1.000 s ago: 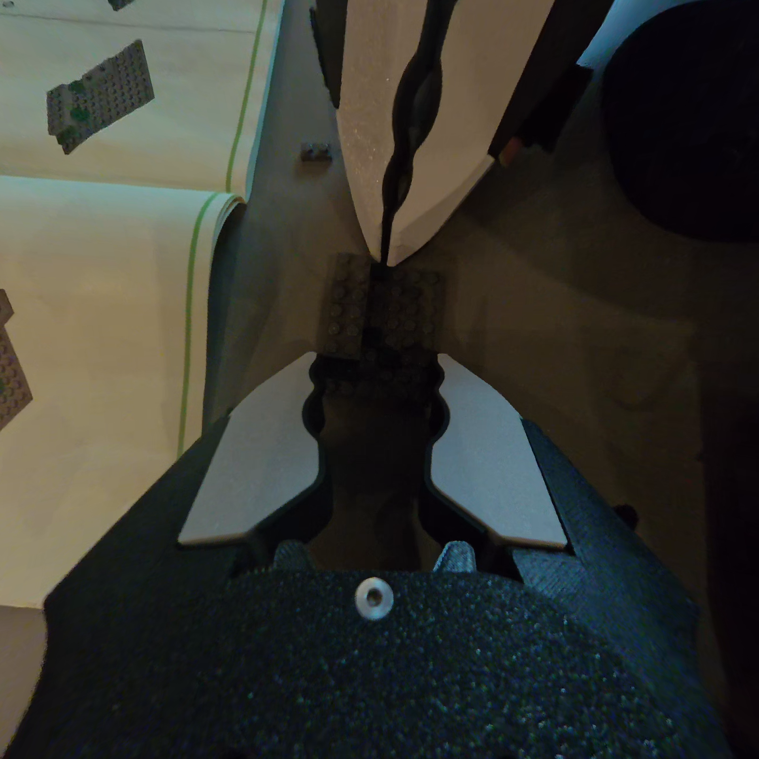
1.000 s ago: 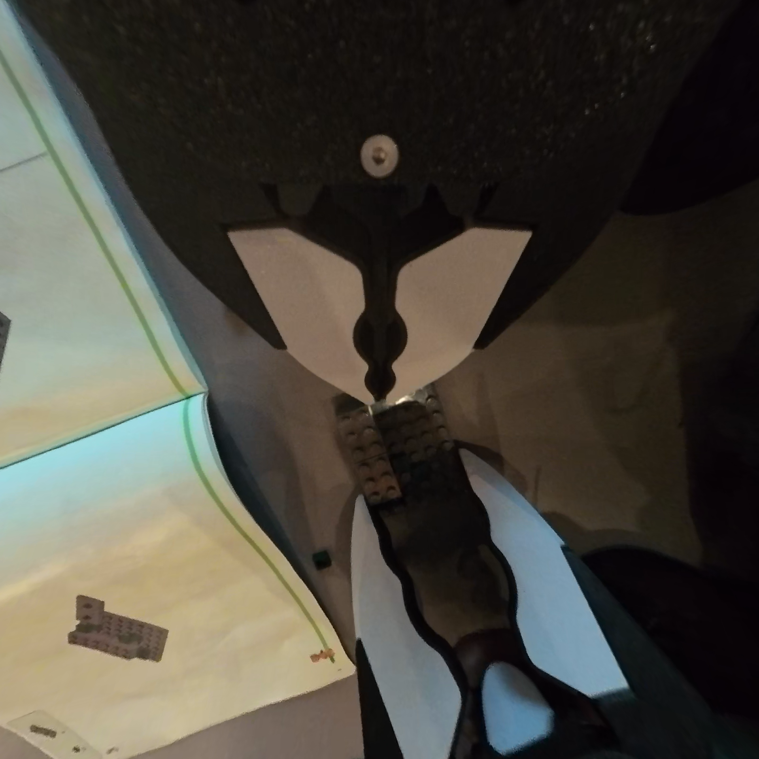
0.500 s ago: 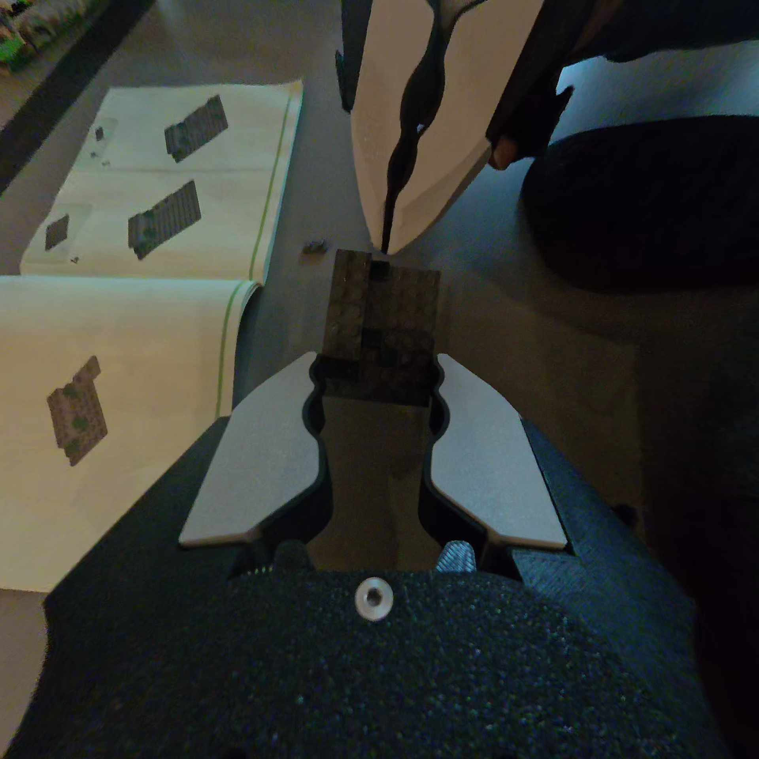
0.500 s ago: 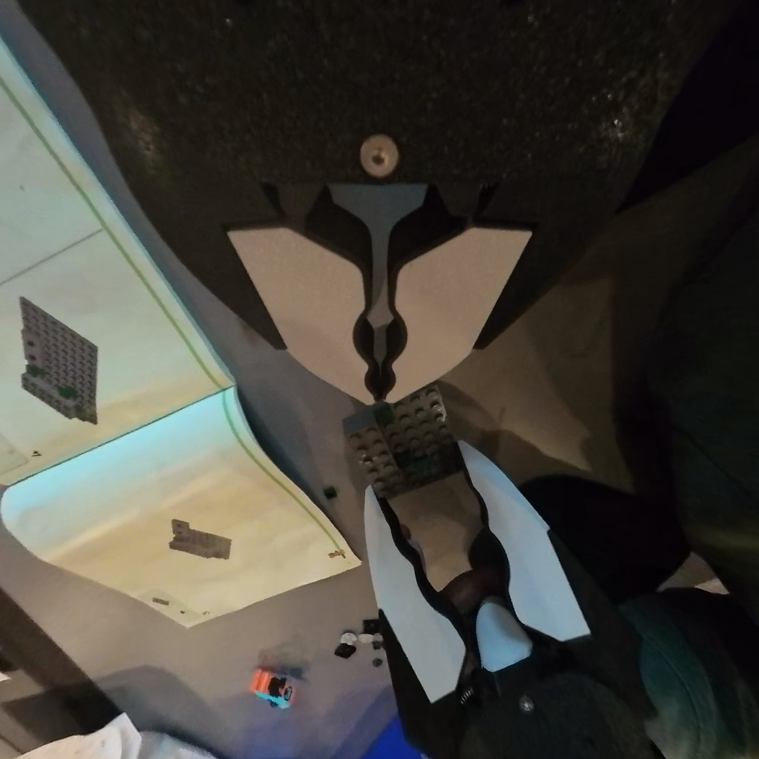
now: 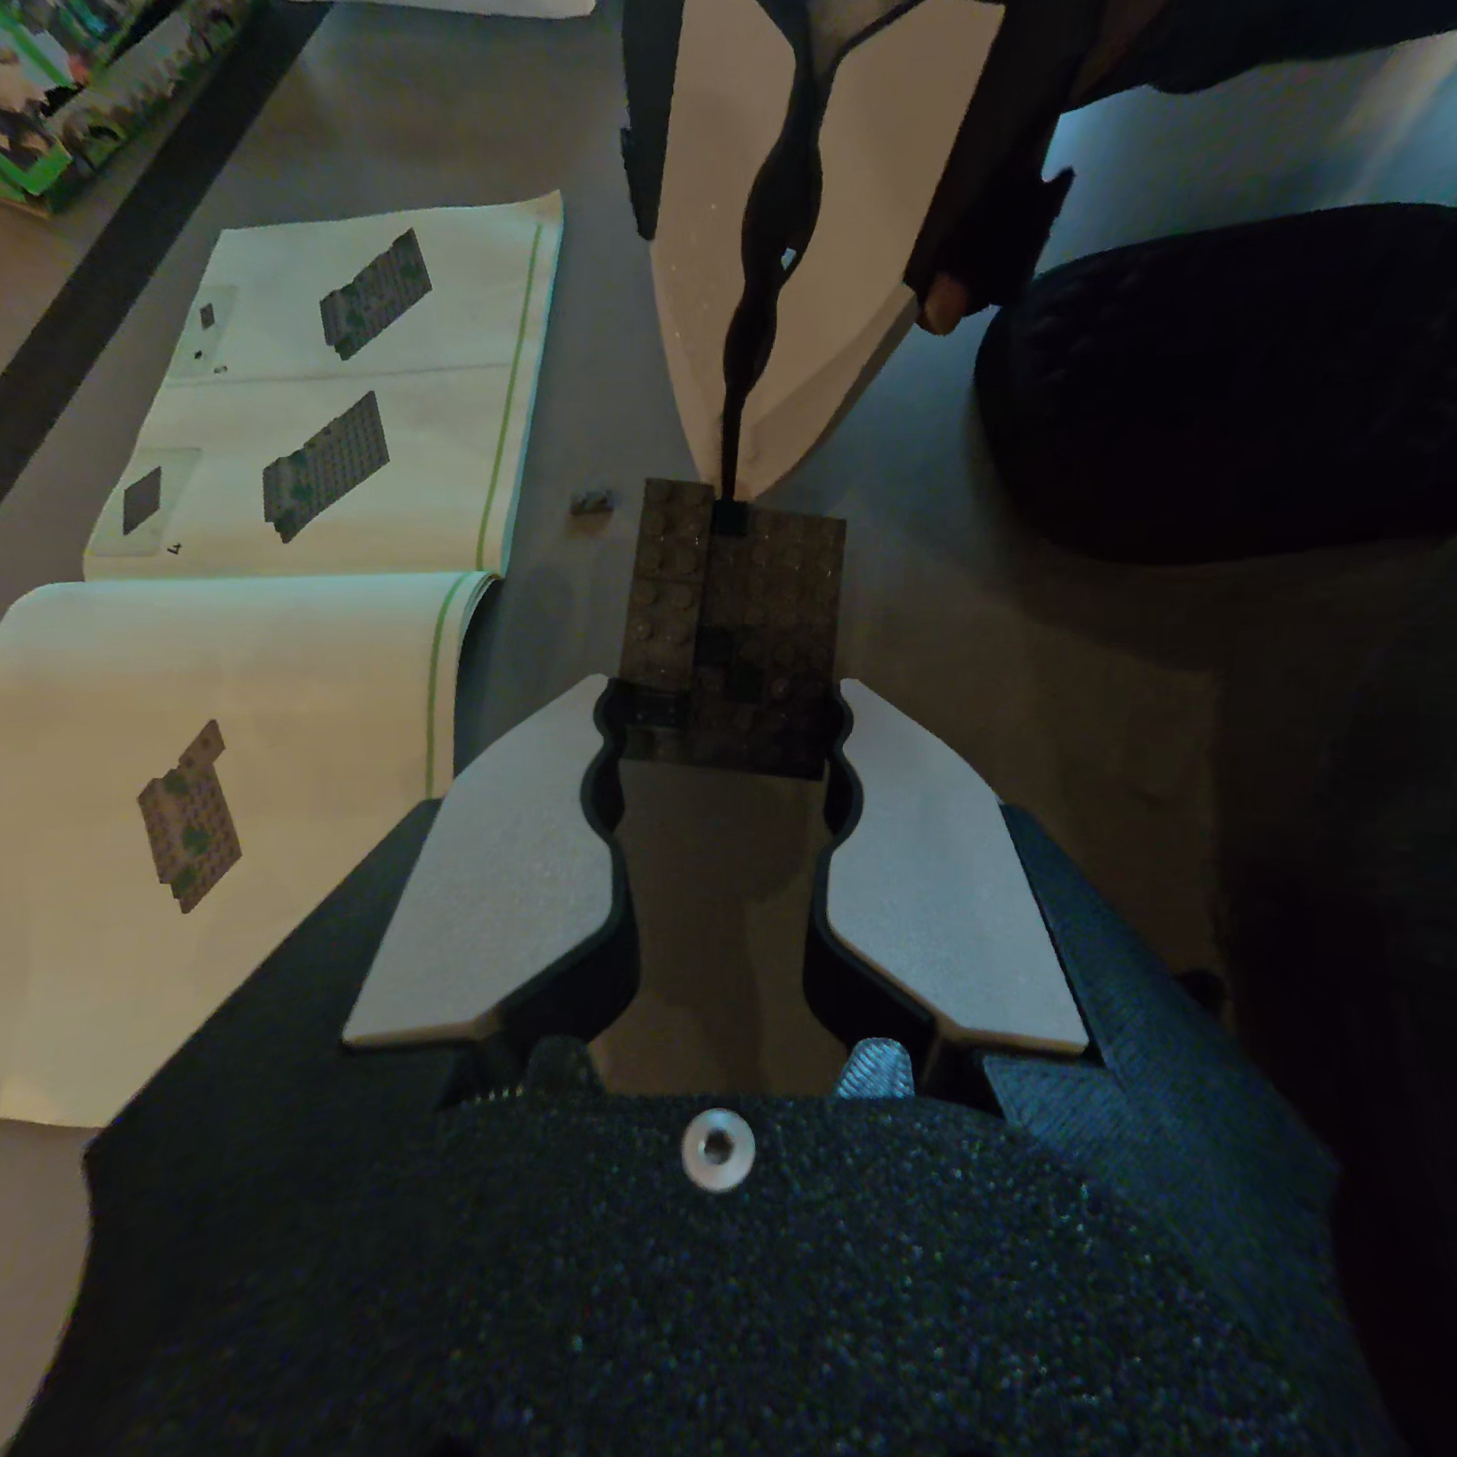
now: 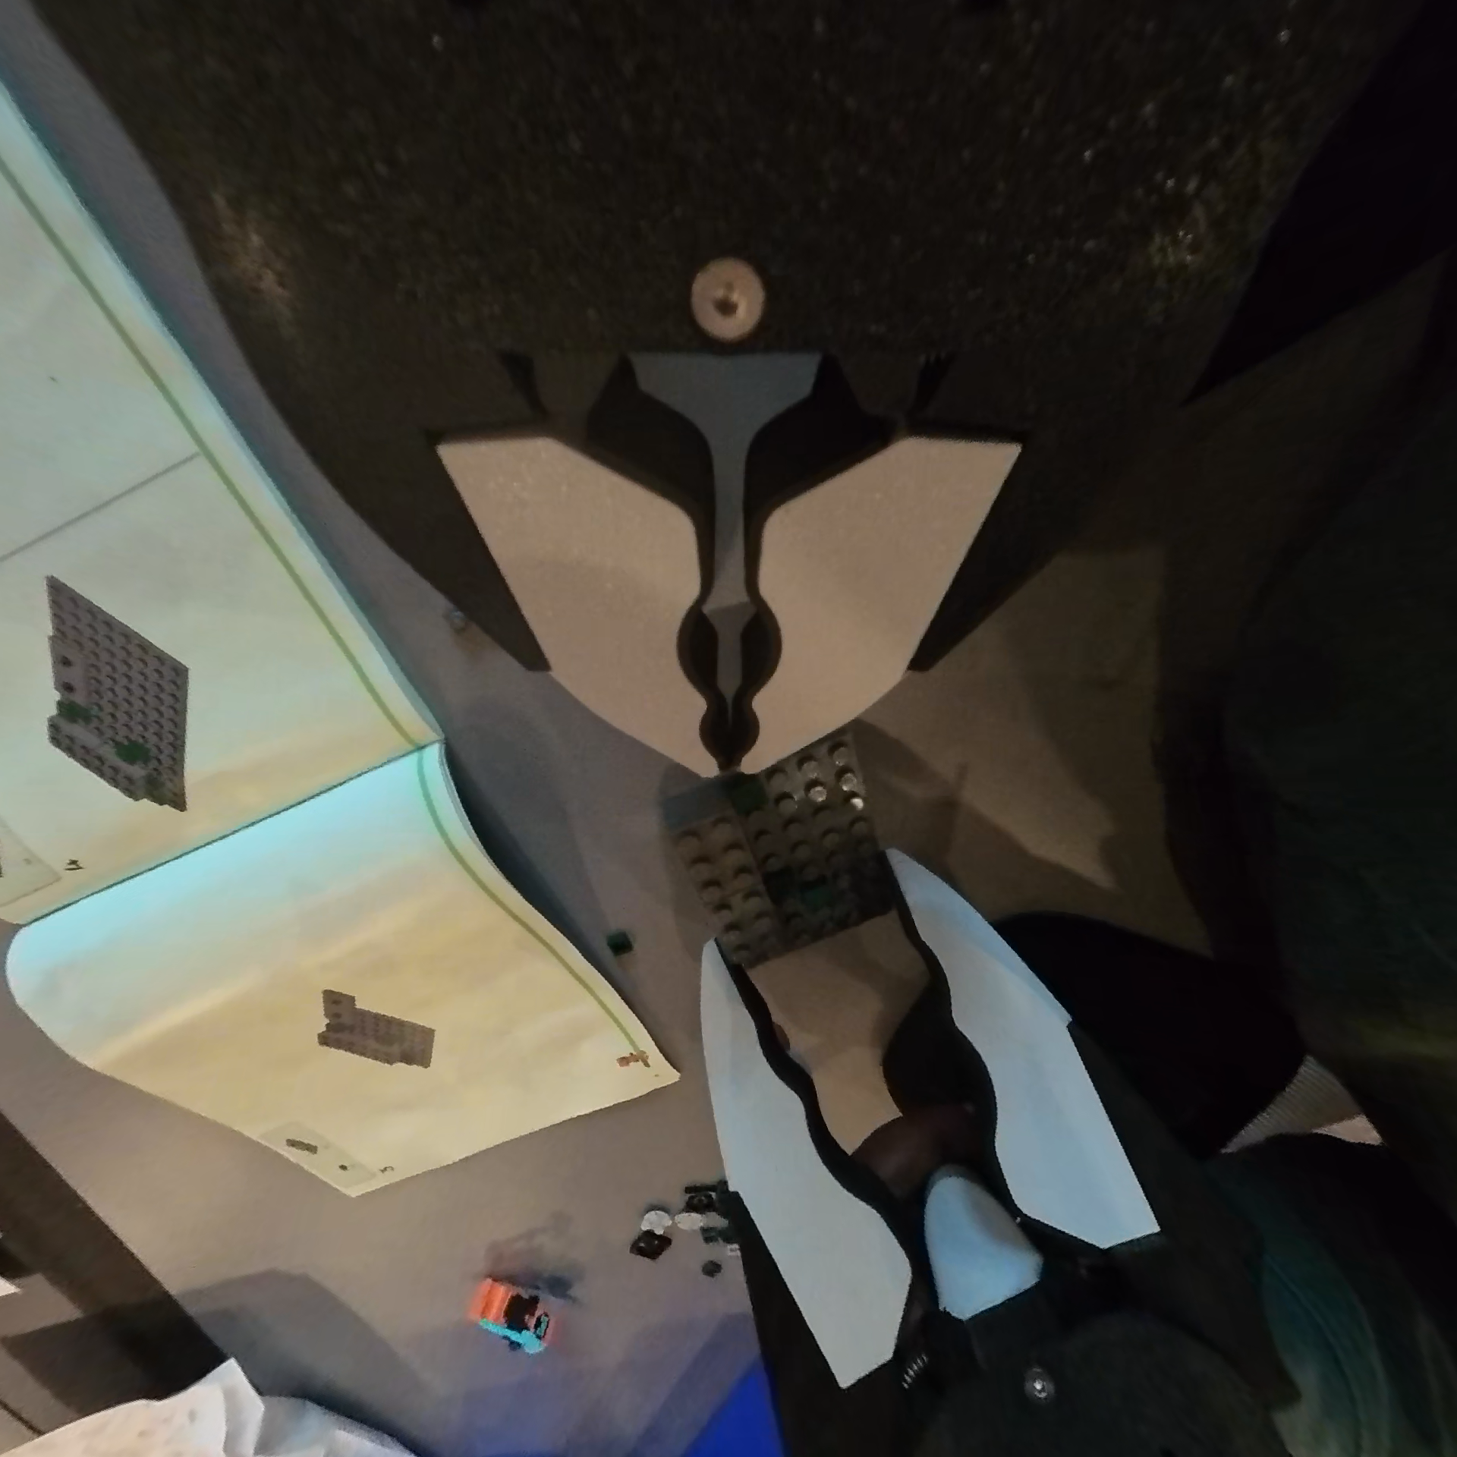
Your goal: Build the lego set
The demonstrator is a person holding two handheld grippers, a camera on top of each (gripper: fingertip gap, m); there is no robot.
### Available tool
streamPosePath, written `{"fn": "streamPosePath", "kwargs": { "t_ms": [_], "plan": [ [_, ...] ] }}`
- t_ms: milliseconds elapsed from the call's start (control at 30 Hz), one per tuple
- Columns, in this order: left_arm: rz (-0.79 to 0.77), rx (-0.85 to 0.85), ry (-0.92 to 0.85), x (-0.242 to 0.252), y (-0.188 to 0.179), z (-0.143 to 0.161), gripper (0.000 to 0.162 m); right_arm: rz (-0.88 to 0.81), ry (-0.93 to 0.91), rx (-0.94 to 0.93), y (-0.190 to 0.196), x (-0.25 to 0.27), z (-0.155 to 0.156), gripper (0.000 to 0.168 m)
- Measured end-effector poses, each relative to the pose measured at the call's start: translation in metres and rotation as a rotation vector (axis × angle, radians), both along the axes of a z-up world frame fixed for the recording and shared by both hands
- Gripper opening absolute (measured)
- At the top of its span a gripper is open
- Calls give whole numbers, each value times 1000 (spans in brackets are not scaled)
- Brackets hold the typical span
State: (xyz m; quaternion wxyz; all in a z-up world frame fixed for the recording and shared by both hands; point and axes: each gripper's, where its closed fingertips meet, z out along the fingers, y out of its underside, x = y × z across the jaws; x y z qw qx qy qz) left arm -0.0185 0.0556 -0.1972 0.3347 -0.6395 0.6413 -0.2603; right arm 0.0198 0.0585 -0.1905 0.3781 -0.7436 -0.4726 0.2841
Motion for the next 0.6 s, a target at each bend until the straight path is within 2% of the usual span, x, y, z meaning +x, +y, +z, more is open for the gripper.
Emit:
{"fn": "streamPosePath", "kwargs": {
  "t_ms": [267,600],
  "plan": [
    [8,9,29,-2,0,-3,49,-5,-21,0,-1,-2,-3,0],
    [24,29,86,-1,-4,-4,49,-29,-213,25,-3,-1,-13,0]
  ]
}}
